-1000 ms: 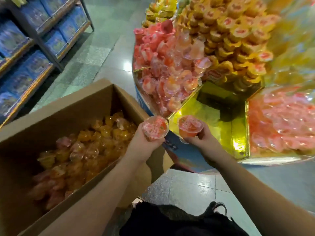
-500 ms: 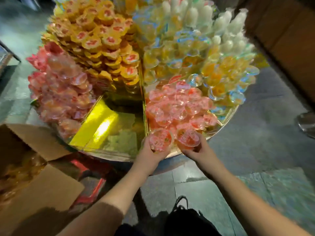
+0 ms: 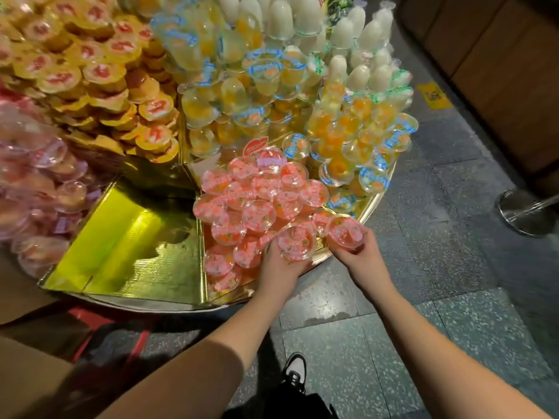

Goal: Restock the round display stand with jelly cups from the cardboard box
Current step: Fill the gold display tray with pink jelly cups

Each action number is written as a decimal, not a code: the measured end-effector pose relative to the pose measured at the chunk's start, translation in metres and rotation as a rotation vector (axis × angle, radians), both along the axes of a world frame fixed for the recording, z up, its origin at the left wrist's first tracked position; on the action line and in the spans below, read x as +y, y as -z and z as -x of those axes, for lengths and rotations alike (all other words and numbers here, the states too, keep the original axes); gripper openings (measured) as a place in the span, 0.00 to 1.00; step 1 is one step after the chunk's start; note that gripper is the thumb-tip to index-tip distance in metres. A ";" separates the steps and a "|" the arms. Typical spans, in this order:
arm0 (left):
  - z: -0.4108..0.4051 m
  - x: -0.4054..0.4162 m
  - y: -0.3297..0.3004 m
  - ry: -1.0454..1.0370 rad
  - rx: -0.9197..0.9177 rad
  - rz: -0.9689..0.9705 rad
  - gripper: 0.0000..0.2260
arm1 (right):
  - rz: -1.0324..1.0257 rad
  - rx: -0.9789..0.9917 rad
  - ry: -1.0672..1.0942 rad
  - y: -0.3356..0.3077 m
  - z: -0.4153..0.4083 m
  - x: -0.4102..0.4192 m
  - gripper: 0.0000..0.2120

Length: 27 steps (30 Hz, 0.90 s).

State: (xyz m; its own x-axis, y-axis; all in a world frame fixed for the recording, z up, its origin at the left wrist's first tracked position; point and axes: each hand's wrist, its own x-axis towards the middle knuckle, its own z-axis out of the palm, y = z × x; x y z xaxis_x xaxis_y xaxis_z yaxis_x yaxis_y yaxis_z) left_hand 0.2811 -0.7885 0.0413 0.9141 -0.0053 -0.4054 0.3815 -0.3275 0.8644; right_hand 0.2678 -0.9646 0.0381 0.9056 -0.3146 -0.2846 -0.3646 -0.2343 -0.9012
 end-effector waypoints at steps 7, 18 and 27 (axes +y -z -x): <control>-0.020 -0.020 0.023 -0.098 0.033 -0.062 0.29 | 0.046 0.003 -0.069 0.025 -0.045 -0.009 0.31; -0.034 -0.039 0.051 -0.172 0.006 -0.025 0.26 | 0.083 -0.022 -0.081 0.058 -0.060 -0.013 0.32; -0.041 -0.041 0.067 -0.097 -0.069 -0.334 0.34 | 0.082 -0.019 -0.105 0.063 -0.064 -0.019 0.31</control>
